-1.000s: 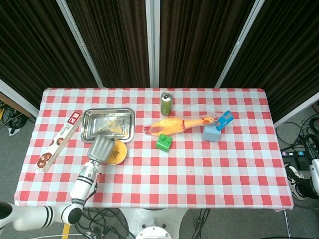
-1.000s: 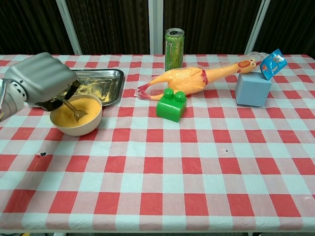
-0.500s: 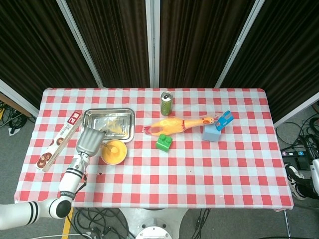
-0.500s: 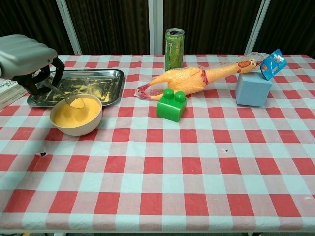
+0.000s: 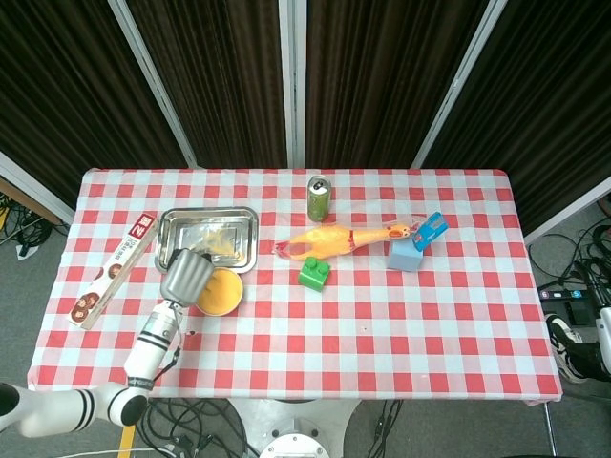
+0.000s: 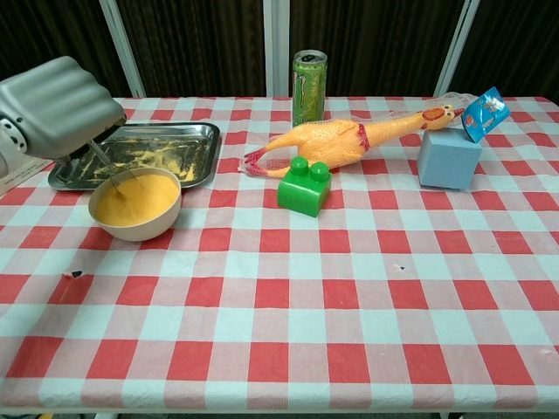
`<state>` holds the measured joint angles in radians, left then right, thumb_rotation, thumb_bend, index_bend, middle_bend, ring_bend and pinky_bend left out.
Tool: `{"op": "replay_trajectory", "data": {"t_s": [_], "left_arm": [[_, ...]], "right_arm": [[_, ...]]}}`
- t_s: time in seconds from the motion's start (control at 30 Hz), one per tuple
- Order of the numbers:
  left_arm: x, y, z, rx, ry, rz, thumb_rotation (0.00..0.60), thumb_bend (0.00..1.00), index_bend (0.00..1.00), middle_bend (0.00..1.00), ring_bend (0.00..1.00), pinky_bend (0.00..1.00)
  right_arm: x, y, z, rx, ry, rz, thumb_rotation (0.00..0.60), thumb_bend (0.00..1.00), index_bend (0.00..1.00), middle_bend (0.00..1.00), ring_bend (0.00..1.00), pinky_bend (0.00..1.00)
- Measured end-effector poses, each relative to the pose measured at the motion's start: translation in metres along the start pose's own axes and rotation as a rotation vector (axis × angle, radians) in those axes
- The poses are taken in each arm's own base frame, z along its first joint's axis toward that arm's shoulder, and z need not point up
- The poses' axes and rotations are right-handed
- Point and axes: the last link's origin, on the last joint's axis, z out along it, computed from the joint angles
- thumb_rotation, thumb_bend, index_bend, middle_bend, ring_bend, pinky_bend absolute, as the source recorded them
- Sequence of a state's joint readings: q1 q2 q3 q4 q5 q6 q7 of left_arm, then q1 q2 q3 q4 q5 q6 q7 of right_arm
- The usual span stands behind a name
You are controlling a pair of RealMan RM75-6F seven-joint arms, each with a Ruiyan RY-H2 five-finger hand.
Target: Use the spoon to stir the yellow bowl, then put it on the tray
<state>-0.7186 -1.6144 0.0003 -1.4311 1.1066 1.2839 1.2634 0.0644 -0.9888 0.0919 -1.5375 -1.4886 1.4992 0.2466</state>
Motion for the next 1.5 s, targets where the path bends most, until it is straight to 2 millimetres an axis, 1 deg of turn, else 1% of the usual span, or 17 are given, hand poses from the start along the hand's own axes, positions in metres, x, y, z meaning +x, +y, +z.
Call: {"op": "replay_trajectory", "data": {"t_s": [0.3,0.43,0.6,0.8,1.0,1.23,1.4,1.5], "left_arm": [[-0.006,0.013,-0.005,0.024,0.027,0.09,0.6,0.43,0.67,0.91,0.91,0.98],[-0.007,0.022,-0.007,0.01,0.021,0.091,0.6,0.43,0.67,0.91,0.91,0.98],[-0.006,0.028,-0.008,-0.004,0.015,0.066,0.6,0.43,0.67,0.91,0.91,0.98],[-0.005,0.03,-0.009,-0.02,-0.001,-0.033,0.6,0.43,0.67,0.92,0.91,0.98],[-0.007,0.018,-0.007,-0.005,-0.045,-0.214,0.6,0.43,0.67,0.92,0.91,0.98],[-0.013,-0.013,-0.006,0.031,-0.107,-0.437,0.6,0.43,0.67,0.91,0.9,0.98],[-0.012,-0.032,-0.008,0.039,-0.131,-0.538,0.6,0.43,0.67,0.91,0.9,0.98],[-0.01,-0.038,-0.008,0.037,-0.13,-0.57,0.6,0.43,0.67,0.91,0.9,0.98]], "right_arm": [[-0.001,0.0,0.002,-0.001,-0.004,0.003,0.6,0.16,0.0,0.2,0.0,0.07],[-0.002,0.0,0.002,0.0,-0.009,0.004,0.6,0.16,0.0,0.2,0.0,0.07],[-0.002,0.001,0.002,-0.003,-0.006,0.002,0.6,0.16,0.0,0.2,0.0,0.07],[-0.002,0.001,0.001,-0.005,-0.006,0.004,0.6,0.16,0.0,0.2,0.0,0.07],[-0.001,0.001,0.001,-0.005,-0.002,0.003,0.6,0.16,0.0,0.2,0.0,0.07],[-0.001,0.0,0.0,-0.001,0.001,0.004,0.6,0.16,0.0,0.2,0.0,0.07],[-0.001,0.0,0.0,0.0,0.003,0.004,0.6,0.16,0.0,0.2,0.0,0.07],[-0.001,-0.001,0.0,0.001,0.004,0.004,0.6,0.16,0.0,0.2,0.0,0.07]]}}
